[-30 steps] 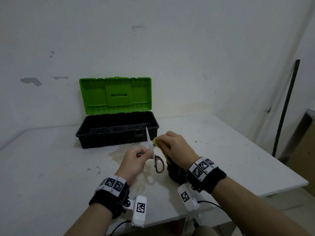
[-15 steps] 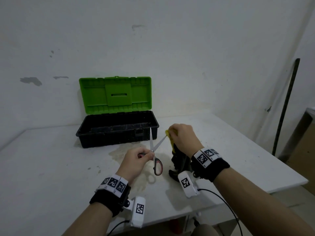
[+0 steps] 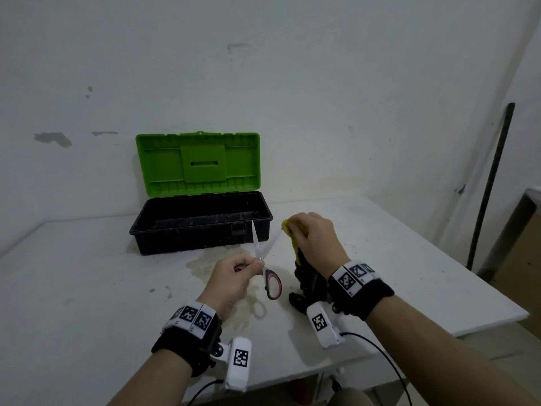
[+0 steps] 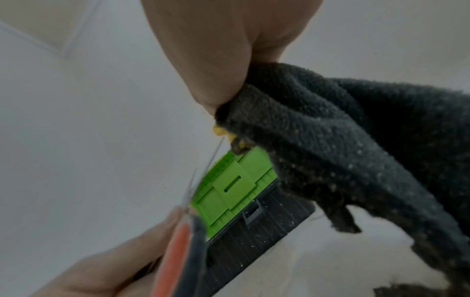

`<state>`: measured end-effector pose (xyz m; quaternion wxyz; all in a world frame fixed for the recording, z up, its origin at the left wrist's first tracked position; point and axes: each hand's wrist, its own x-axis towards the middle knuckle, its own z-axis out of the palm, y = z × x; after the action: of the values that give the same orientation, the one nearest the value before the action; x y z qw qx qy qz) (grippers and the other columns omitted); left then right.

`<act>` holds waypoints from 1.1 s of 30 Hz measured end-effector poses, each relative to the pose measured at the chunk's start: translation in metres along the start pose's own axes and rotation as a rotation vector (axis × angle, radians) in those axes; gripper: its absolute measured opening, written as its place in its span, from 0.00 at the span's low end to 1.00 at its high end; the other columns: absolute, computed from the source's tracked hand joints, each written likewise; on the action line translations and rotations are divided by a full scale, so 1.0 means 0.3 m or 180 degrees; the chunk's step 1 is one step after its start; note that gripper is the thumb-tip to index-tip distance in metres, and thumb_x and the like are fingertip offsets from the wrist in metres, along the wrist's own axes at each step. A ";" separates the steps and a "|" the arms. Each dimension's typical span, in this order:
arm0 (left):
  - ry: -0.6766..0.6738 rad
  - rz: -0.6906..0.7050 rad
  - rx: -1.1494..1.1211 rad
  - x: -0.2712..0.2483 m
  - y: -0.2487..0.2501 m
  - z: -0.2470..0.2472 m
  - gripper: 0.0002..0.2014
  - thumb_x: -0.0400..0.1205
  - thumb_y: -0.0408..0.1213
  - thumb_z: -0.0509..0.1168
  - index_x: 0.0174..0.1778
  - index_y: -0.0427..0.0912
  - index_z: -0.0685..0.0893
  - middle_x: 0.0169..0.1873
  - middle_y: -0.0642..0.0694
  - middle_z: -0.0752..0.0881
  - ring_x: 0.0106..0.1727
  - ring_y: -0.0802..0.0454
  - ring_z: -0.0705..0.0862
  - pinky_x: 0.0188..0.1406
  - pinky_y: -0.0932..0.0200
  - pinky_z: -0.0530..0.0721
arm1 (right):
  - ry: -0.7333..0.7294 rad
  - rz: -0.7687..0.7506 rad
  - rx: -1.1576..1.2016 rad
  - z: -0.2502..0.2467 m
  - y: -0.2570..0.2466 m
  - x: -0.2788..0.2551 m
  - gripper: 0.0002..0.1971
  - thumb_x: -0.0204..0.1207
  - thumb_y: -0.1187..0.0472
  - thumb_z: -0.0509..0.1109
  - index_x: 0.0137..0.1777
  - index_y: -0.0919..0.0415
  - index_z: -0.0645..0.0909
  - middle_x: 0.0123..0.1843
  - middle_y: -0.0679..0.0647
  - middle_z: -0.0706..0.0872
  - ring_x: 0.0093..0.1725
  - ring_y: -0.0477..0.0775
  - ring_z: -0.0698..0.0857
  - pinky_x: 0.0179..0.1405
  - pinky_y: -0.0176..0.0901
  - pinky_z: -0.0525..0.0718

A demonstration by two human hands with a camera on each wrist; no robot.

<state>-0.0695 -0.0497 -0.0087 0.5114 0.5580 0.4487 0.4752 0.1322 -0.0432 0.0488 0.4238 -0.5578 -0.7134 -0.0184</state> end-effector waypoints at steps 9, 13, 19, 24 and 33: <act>-0.0043 0.0198 0.0391 0.008 -0.004 -0.003 0.08 0.83 0.38 0.72 0.41 0.38 0.90 0.25 0.58 0.85 0.22 0.67 0.77 0.27 0.65 0.70 | -0.0723 -0.0218 -0.0066 0.053 -0.052 -0.050 0.10 0.83 0.56 0.64 0.49 0.54 0.87 0.43 0.53 0.84 0.44 0.54 0.82 0.47 0.48 0.81; -0.0039 0.0141 0.0412 0.006 -0.011 -0.019 0.07 0.83 0.36 0.72 0.42 0.37 0.90 0.24 0.58 0.84 0.20 0.65 0.75 0.24 0.66 0.70 | -0.0442 0.0190 -0.0291 0.029 -0.013 0.000 0.10 0.84 0.57 0.64 0.50 0.57 0.87 0.42 0.56 0.84 0.44 0.59 0.82 0.45 0.49 0.80; -0.0173 -0.0462 -0.0023 0.026 -0.001 -0.034 0.03 0.83 0.29 0.69 0.48 0.33 0.87 0.27 0.43 0.73 0.19 0.56 0.63 0.17 0.64 0.59 | -0.0323 0.0099 -0.0060 -0.005 -0.027 0.010 0.08 0.83 0.57 0.67 0.51 0.56 0.87 0.43 0.54 0.87 0.43 0.53 0.82 0.44 0.41 0.76; -0.0098 -0.0556 0.0084 0.032 0.009 -0.035 0.10 0.85 0.24 0.62 0.55 0.39 0.87 0.25 0.50 0.71 0.22 0.57 0.67 0.18 0.64 0.66 | -0.0560 0.0033 0.0013 0.008 -0.024 -0.009 0.08 0.82 0.56 0.67 0.51 0.55 0.87 0.46 0.53 0.89 0.47 0.52 0.84 0.50 0.43 0.80; 0.0537 0.0083 0.0148 0.030 0.035 -0.047 0.14 0.75 0.32 0.79 0.53 0.42 0.84 0.44 0.44 0.91 0.42 0.51 0.90 0.36 0.62 0.85 | -0.0815 -0.0145 0.0024 0.035 -0.060 -0.030 0.09 0.83 0.55 0.65 0.51 0.54 0.88 0.44 0.51 0.88 0.43 0.50 0.82 0.44 0.40 0.77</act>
<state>-0.0818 -0.0396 0.0028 0.4526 0.5335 0.4938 0.5165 0.1117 -0.0520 0.0445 0.3308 -0.5377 -0.7742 0.0460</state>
